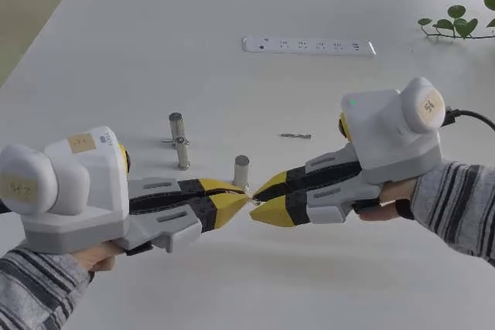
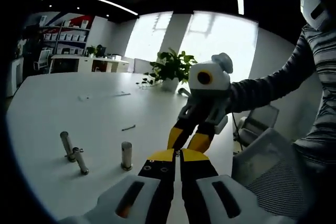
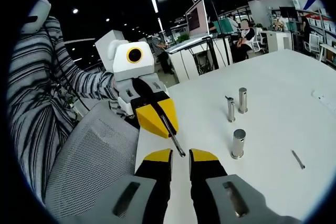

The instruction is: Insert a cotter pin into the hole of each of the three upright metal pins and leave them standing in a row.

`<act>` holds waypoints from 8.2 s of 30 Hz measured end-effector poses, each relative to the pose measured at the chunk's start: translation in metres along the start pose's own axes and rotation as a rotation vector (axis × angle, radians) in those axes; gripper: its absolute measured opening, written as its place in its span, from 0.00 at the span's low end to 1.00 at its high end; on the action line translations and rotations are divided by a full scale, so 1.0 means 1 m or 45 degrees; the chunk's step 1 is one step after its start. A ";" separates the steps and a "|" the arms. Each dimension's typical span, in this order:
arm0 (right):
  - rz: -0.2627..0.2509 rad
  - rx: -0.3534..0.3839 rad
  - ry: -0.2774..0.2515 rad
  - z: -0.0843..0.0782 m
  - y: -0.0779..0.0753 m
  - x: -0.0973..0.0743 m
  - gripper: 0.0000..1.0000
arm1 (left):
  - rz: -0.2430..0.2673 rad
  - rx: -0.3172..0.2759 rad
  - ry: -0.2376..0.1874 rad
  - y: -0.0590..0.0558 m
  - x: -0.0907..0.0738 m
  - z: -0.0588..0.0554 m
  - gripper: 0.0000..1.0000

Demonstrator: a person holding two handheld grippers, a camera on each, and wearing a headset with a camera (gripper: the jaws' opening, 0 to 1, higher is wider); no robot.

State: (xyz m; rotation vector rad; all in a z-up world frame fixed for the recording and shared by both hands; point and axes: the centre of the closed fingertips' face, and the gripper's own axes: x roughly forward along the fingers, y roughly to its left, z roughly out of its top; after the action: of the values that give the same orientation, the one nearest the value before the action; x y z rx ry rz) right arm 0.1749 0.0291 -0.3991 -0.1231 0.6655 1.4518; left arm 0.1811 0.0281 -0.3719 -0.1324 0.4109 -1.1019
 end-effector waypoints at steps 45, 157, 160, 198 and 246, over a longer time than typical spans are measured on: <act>-0.184 -0.574 0.438 -0.018 -0.043 -0.015 0.00 | 0.134 0.100 0.061 0.030 0.017 -0.016 0.28; -0.314 -0.516 0.523 -0.011 -0.096 0.002 0.00 | 0.606 0.045 0.125 0.106 0.061 -0.059 0.10; -0.317 -0.521 0.520 -0.010 -0.096 0.004 0.00 | 0.607 0.041 0.124 0.106 0.061 -0.059 0.10; -0.341 -0.528 0.497 -0.003 -0.092 0.010 0.06 | 0.613 0.007 0.109 0.105 0.058 -0.055 0.25; -0.324 -0.296 0.427 0.006 -0.107 0.032 0.08 | 0.651 0.037 0.042 0.084 -0.029 -0.028 0.84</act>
State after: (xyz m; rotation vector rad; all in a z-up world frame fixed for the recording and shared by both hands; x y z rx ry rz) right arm 0.2769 0.0446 -0.4431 -0.6218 0.7197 1.2676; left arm 0.2291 0.0946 -0.4159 0.0184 0.4280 -0.6067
